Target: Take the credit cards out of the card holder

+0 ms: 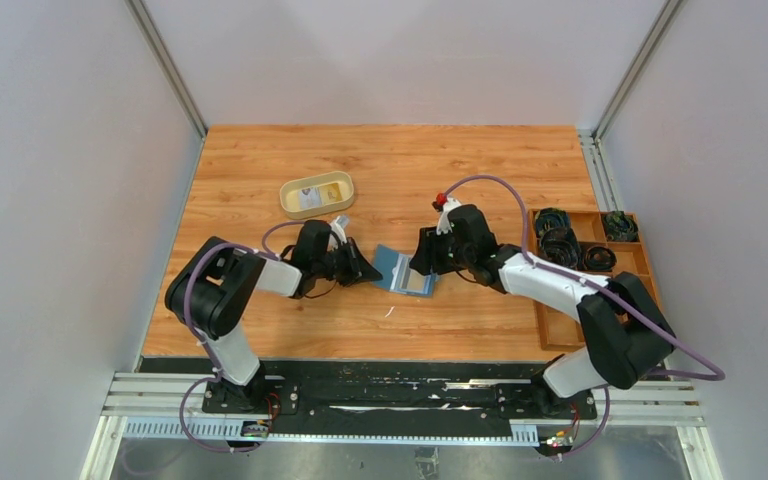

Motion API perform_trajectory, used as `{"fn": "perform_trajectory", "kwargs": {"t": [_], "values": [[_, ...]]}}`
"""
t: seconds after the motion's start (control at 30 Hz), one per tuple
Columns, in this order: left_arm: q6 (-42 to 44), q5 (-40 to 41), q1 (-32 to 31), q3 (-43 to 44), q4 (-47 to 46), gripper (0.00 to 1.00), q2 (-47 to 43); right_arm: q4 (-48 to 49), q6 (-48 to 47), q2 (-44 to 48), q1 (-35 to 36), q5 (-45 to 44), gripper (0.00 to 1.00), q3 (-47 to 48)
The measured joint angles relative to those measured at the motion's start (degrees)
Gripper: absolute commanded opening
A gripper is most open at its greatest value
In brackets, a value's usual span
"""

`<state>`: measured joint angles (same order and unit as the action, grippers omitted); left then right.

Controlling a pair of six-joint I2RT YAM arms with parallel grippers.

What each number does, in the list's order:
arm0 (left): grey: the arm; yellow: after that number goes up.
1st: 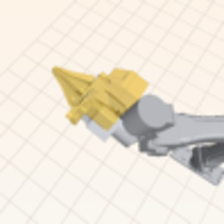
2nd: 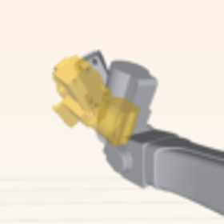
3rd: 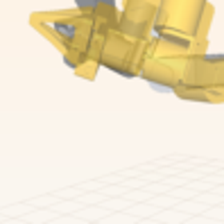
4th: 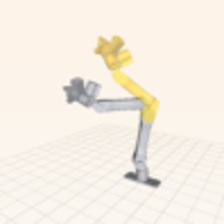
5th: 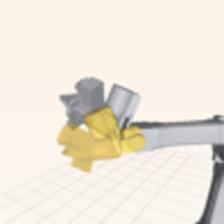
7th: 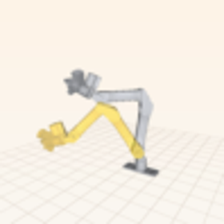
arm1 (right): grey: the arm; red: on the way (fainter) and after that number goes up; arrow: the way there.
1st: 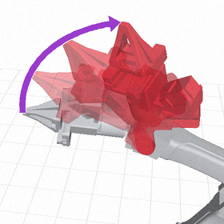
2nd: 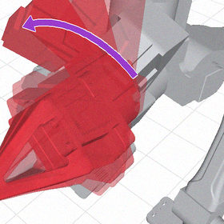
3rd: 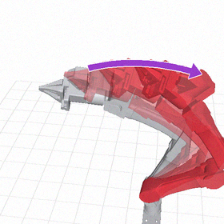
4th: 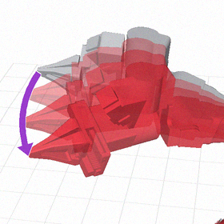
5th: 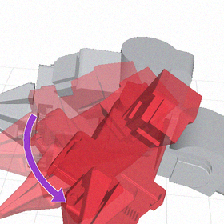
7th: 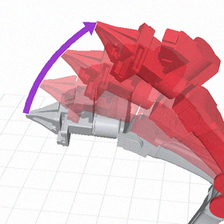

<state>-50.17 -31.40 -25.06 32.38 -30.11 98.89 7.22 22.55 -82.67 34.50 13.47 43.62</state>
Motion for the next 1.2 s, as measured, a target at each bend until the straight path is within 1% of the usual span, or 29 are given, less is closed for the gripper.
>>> {"fn": "perform_trajectory", "kwargs": {"t": [0.3, 0.63, 1.0, 1.2], "values": [[0.00, 2.93, -0.15, -0.68, 0.17, 0.00, -1.03, -2.23, 0.46, -2.19, 0.24, -1.53, 0.52, 0.04], [0.00, 3.50, -0.26, -0.87, 0.04, 0.00, -1.03, -2.05, 0.76, -6.95, 0.24, -2.10, 0.51, 0.04], [0.02, 4.07, -0.74, -0.90, 0.00, 0.00, -1.03, -0.76, 1.55, -7.30, 0.24, -2.03, 0.51, 0.04], [-0.02, 5.77, -2.01, -0.87, -0.42, 0.00, -1.03, -0.11, 1.70, -8.15, 0.26, -1.44, 0.50, 0.44]]}}
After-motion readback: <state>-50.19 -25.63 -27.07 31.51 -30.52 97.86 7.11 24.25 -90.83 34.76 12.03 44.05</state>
